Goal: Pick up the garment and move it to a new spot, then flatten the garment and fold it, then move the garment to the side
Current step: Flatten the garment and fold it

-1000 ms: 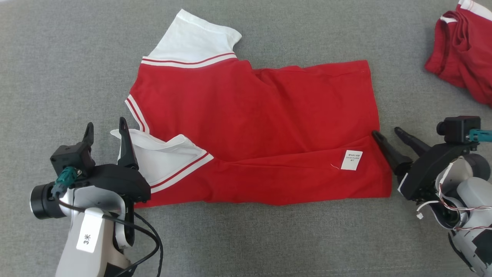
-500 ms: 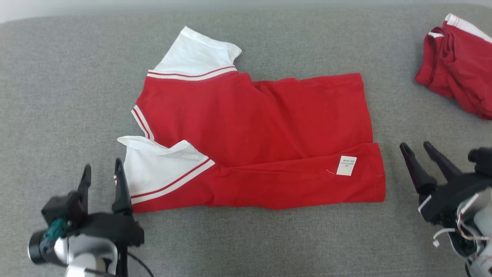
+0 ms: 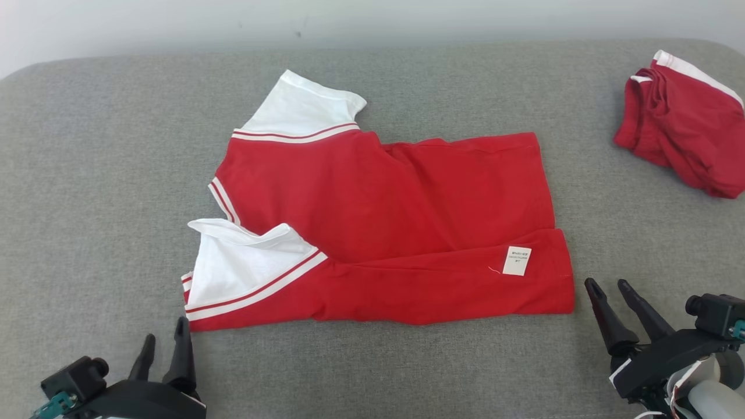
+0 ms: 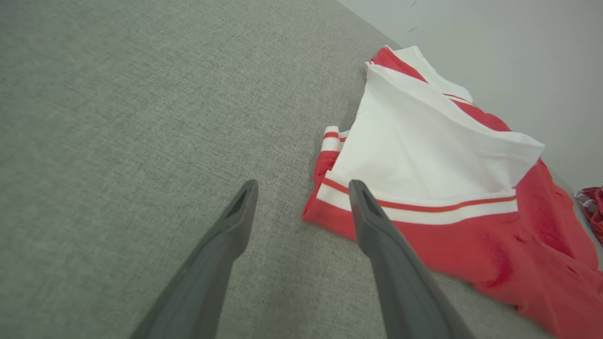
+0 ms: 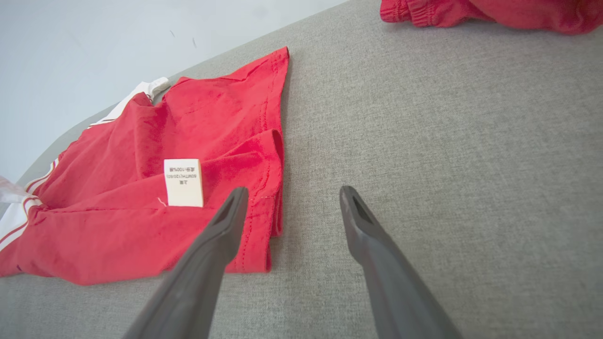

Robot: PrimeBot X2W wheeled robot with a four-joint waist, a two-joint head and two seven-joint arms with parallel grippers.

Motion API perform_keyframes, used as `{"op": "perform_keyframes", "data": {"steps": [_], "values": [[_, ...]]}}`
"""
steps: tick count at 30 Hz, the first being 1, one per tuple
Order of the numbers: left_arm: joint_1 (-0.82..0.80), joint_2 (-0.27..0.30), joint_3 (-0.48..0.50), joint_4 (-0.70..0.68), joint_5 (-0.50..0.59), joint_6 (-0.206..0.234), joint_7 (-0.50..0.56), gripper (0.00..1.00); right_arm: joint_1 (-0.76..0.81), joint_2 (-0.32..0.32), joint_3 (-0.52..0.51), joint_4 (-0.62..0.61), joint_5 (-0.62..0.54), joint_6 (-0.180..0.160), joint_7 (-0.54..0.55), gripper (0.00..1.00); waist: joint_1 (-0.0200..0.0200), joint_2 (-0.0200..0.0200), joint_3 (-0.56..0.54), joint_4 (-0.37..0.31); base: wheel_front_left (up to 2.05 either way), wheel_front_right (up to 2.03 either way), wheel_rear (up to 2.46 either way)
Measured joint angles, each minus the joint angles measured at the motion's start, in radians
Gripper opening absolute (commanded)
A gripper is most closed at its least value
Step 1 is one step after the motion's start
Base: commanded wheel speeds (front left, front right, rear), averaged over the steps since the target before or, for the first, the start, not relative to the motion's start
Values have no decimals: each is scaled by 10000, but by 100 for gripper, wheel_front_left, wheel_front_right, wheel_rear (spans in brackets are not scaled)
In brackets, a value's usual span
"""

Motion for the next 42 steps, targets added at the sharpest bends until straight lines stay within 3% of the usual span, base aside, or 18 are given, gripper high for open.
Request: {"op": "perform_keyframes", "data": {"steps": [12, 21, 22, 23, 25, 26, 42], "values": [[-230, -21, -184, 464, -1653, -61, 1160, 100, 27, 130, 138, -395, 4, -4, -2, 100, 1, 0, 64, -441, 0, 0, 0], [-684, -21, -326, 832, -3494, 407, 1191, 100, 52, 98, 142, -571, 4, -15, 2, 100, 2, 0, 139, -677, 0, 0, 0], [-720, -21, -334, 849, -3651, 460, 1139, 92, 54, 84, 142, -575, 4, -15, 2, 100, 2, 0, 144, -682, 0, 0, 0], [-769, -23, -336, 872, -3847, 476, 1131, 66, 55, 81, 144, -587, 4, -15, 2, 100, 2, 0, 147, -686, 0, 0, 0], [-807, -21, -395, 924, -4040, 552, 936, 31, 92, 84, 163, -614, 6, -15, 12, 100, 2, 0, 148, -684, 0, 0, 0], [-806, -21, -433, 949, -4050, 556, 899, 0, 126, 90, 180, -612, 8, -15, 13, 100, 2, 0, 146, -679, 0, 0, 0], [-770, -46, -1337, 617, -4828, 541, -10, 0, 228, 775, 516, -33, 546, 15, 401, 100, 3, 0, -5, -235, 0, 0, 0]]}}
